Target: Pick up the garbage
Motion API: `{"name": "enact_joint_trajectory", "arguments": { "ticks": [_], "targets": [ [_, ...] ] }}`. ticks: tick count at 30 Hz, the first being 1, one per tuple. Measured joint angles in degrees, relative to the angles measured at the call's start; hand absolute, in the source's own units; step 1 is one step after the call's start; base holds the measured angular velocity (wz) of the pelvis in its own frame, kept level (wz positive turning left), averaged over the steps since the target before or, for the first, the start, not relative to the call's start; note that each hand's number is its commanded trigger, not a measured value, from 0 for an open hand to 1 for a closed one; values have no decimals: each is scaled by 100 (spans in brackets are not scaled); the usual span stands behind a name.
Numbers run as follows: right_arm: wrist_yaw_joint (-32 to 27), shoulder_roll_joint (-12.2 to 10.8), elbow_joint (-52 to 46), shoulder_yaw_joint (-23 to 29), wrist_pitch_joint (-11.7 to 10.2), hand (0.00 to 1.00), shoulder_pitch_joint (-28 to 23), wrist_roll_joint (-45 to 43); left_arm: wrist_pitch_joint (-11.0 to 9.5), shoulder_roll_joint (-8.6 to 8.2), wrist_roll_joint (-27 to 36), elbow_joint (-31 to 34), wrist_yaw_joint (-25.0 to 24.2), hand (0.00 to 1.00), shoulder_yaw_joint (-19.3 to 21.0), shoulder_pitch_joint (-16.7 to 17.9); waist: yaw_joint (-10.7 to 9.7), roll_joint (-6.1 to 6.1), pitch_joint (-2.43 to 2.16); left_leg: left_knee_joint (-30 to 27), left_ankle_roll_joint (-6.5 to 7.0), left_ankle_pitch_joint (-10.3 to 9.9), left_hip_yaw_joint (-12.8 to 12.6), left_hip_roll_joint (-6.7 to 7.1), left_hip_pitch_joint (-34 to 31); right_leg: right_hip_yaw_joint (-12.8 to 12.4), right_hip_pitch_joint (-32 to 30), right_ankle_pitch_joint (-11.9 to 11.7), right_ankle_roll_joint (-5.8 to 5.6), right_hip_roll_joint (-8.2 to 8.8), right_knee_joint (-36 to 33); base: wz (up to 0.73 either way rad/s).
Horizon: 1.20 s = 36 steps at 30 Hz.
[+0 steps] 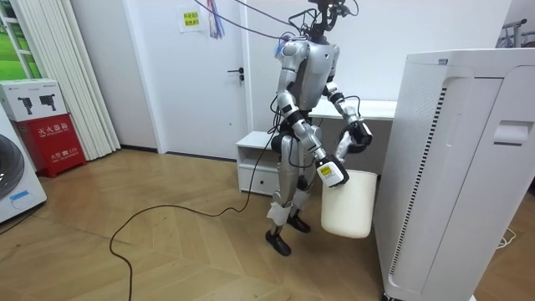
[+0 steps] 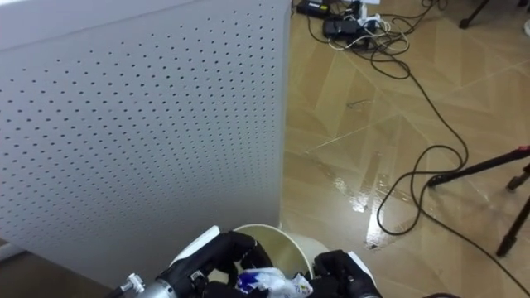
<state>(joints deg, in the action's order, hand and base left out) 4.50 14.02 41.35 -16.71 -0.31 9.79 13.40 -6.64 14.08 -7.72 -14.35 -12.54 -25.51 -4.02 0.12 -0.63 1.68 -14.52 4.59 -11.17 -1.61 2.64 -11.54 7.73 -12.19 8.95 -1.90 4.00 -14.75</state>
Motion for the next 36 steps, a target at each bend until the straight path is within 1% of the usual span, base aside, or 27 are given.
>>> {"name": "enact_joint_trajectory", "arguments": {
  "ticks": [7, 14, 19, 25, 31, 33, 36],
  "targets": [
    [40, 20, -3, 12, 0, 100, 4, 8, 2, 11, -2, -17, -113, 0, 81, 6, 9, -5, -4, -9, 0, 0, -8, 1, -3, 28, -1, 0, 0, 3, -4, 0],
    [71, 28, -38, 11, -8, 100, 4, 9, 2, 5, -1, -17, -309, 0, 125, 6, 12, -24, -19, -36, 0, 0, -7, 1, -2, 23, 9, -2, 2, 2, -16, 0],
    [216, 37, -48, 6, -48, 100, 4, 9, 1, 22, 3, -15, -370, 0, 137, 5, 9, -45, -33, -85, 0, 0, -8, 1, -6, 19, 11, -5, 8, -1, -49, 0],
    [314, 37, -57, 0, -97, 100, 3, 9, 1, 42, 3, -14, -447, 0, 228, 5, 10, -48, -35, -125, 0, 0, -8, 3, -3, 23, 7, -10, 16, 6, -107, 0],
    [383, 56, -152, 7, -107, 100, -101, 6, 1, 91, 0, -2, -605, 0, 310, 6, 2, -70, -54, -173, 1, 1, 6, -4, 6, 51, 11, -12, 20, 11, -189, 0],
    [409, 57, -157, 7, -112, 100, -141, 6, 1, 96, -4, -1, -666, 0, 311, 13, 1, -63, -72, -180, 1, 1, 9, -3, 28, 61, 34, -12, 20, 15, -196, 0],
    [452, 58, -158, 8, -112, 100, -218, 0, 1, 91, -80, 5, -671, 0, 311, 98, -4, -55, -79, -177, 1, 1, 0, -2, 145, 52, 138, -11, 20, 19, -203, 0]
  ]
}}
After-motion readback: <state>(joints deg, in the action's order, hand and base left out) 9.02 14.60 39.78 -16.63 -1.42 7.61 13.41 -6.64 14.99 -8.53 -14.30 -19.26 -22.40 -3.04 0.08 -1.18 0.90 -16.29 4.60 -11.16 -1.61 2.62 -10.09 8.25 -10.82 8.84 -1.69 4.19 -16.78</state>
